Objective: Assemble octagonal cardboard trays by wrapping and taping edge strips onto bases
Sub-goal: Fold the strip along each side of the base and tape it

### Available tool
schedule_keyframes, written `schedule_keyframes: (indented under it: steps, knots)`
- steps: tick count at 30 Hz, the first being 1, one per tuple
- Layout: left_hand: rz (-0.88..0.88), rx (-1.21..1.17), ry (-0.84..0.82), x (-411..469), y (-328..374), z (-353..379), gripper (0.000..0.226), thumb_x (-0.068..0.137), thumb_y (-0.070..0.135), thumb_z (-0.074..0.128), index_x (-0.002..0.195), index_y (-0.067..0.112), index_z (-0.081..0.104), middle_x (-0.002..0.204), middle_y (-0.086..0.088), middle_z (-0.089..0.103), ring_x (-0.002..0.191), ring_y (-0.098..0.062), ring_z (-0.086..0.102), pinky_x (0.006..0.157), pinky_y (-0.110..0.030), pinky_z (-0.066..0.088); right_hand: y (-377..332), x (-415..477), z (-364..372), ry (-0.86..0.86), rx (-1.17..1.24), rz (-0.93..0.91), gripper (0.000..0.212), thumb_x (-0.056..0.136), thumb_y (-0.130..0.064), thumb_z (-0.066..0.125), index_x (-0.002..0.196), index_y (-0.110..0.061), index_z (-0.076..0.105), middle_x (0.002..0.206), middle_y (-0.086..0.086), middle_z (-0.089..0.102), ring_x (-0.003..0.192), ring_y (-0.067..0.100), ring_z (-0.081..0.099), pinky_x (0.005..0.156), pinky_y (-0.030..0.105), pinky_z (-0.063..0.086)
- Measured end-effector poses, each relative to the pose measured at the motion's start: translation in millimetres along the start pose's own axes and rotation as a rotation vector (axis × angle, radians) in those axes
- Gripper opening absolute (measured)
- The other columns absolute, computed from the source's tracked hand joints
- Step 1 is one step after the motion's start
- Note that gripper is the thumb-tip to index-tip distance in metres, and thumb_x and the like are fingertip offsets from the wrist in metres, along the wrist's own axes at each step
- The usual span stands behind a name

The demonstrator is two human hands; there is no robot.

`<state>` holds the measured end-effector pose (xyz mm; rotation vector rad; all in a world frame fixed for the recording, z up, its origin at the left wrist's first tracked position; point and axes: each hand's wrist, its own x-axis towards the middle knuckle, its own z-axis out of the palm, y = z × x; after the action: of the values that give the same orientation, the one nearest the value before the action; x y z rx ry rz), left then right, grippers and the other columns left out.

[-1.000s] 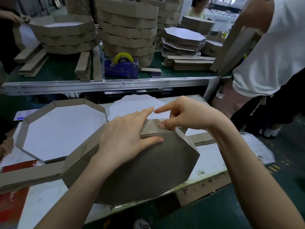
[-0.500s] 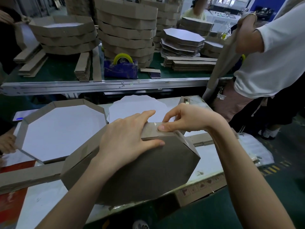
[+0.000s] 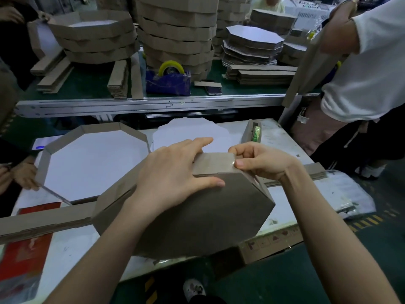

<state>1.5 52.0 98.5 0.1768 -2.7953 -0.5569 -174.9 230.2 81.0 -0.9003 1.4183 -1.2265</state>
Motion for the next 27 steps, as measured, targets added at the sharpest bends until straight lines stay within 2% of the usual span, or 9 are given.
schedule_keyframes:
  steps: [6,11,14,16,18,20,22,24,27]
  knots:
    - [0.009,0.004,-0.028,-1,2,0,0.093,0.060,0.090,0.039,0.142,0.047,0.035,0.117,0.021,0.057,0.105,-0.008,0.053,0.073,-0.028,0.037,8,-3,-3,-0.109,0.116,-0.079,0.016,0.087,-0.030,0.074,0.100,-0.021,0.070,0.090,-0.006,0.072,0.080,0.006,0.069,0.072,0.018,0.055]
    - [0.012,0.027,-0.030,-3,3,0,0.096,0.056,0.093,0.026,0.141,0.050,0.032,0.117,0.023,0.056,0.107,-0.008,0.053,0.071,-0.029,0.038,12,-8,0,-0.124,0.129,-0.087,0.031,0.092,-0.029,0.068,0.116,-0.009,0.062,0.101,-0.005,0.073,0.088,0.007,0.071,0.077,0.019,0.055]
    - [0.013,0.042,-0.032,-3,1,-1,0.096,0.056,0.093,0.025,0.142,0.049,0.032,0.117,0.022,0.056,0.106,-0.008,0.053,0.071,-0.029,0.040,9,-3,11,0.027,0.069,-0.043,0.028,0.086,-0.045,0.073,0.093,-0.018,0.068,0.079,-0.010,0.070,0.069,0.002,0.066,0.064,0.013,0.052]
    - [0.005,0.031,-0.036,-2,0,-1,0.097,0.055,0.093,0.026,0.142,0.049,0.031,0.118,0.022,0.056,0.106,-0.008,0.054,0.074,-0.030,0.043,6,-1,15,0.131,0.006,-0.033,0.022,0.083,-0.046,0.075,0.077,-0.025,0.072,0.071,-0.008,0.067,0.063,0.004,0.063,0.060,0.015,0.049]
    - [0.006,0.029,-0.039,-2,-1,-1,0.098,0.055,0.093,0.025,0.142,0.050,0.030,0.119,0.022,0.056,0.107,-0.009,0.054,0.077,-0.032,0.046,6,-1,15,0.196,0.020,-0.013,0.024,0.086,-0.039,0.068,0.079,-0.016,0.073,0.072,-0.001,0.068,0.065,0.010,0.064,0.063,0.020,0.050]
    - [0.008,0.038,-0.038,-3,-1,-1,0.098,0.055,0.094,0.024,0.143,0.050,0.028,0.121,0.022,0.056,0.108,-0.010,0.054,0.078,-0.033,0.047,2,-3,18,0.280,-0.013,0.017,0.047,0.083,-0.049,0.067,0.086,-0.003,0.068,0.070,0.004,0.066,0.061,0.014,0.061,0.060,0.021,0.049]
    - [0.011,0.040,-0.034,-2,1,-1,0.097,0.057,0.093,0.027,0.143,0.050,0.028,0.122,0.022,0.056,0.109,-0.009,0.054,0.079,-0.033,0.047,-4,-1,24,0.322,-0.155,-0.011,0.053,0.080,-0.060,0.068,0.080,-0.007,0.066,0.062,-0.001,0.060,0.053,0.010,0.055,0.053,0.018,0.042]
    - [0.028,0.040,-0.036,-2,1,-1,0.094,0.060,0.091,0.033,0.143,0.049,0.028,0.122,0.021,0.056,0.110,-0.009,0.054,0.080,-0.033,0.046,-11,4,34,0.280,-0.290,-0.040,0.040,0.077,-0.057,0.069,0.074,-0.018,0.066,0.063,-0.004,0.059,0.055,0.007,0.055,0.052,0.017,0.041]
    - [0.028,0.044,-0.040,-3,-2,-1,0.092,0.061,0.090,0.035,0.143,0.049,0.028,0.124,0.020,0.057,0.111,-0.009,0.054,0.081,-0.033,0.045,-15,13,41,0.296,-0.360,-0.002,0.037,0.076,-0.055,0.075,0.065,-0.023,0.062,0.061,-0.003,0.056,0.054,0.010,0.051,0.050,0.020,0.039]
